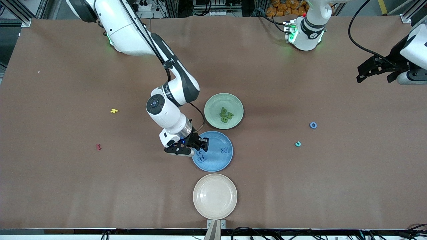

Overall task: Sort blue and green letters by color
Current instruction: 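Carry the blue 6 to the blue plate with the right gripper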

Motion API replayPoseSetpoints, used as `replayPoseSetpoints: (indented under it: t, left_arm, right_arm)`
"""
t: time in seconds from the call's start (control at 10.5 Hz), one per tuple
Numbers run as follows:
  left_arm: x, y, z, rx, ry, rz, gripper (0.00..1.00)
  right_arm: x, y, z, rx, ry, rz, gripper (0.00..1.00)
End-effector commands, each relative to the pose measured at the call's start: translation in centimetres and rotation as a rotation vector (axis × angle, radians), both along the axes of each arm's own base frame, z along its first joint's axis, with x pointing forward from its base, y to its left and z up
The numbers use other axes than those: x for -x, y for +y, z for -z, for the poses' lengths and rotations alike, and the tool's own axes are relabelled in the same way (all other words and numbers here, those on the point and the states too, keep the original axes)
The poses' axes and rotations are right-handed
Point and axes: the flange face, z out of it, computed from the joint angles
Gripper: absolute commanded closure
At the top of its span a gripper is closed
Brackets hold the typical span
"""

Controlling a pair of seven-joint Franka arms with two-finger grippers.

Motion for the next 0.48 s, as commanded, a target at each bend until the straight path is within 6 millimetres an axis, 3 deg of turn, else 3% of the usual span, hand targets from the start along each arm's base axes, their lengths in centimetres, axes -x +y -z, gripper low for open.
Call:
replayPoseSetpoints:
  t: [0.0, 0.19, 0.38]
  left_arm:
    - [-0.1, 0.3, 0.3, 0.011, 0.015, -0.003, 0.00]
    - [-0.2, 0.3, 0.4, 0.012, 0.016, -0.003, 0.00]
    - [-0.2, 0.3, 0.4, 0.009, 0.016, -0.002, 0.00]
  right_arm:
    - [-0.7, -0.2, 0.0, 0.000, -0.019, 0.001, 0.00]
    - [-1.2, -1.1, -0.4, 0.008, -0.025, -0.005, 0.00]
    - [-3.6, -5.4, -1.6, 0.048, -0.010, -0.012, 0.00]
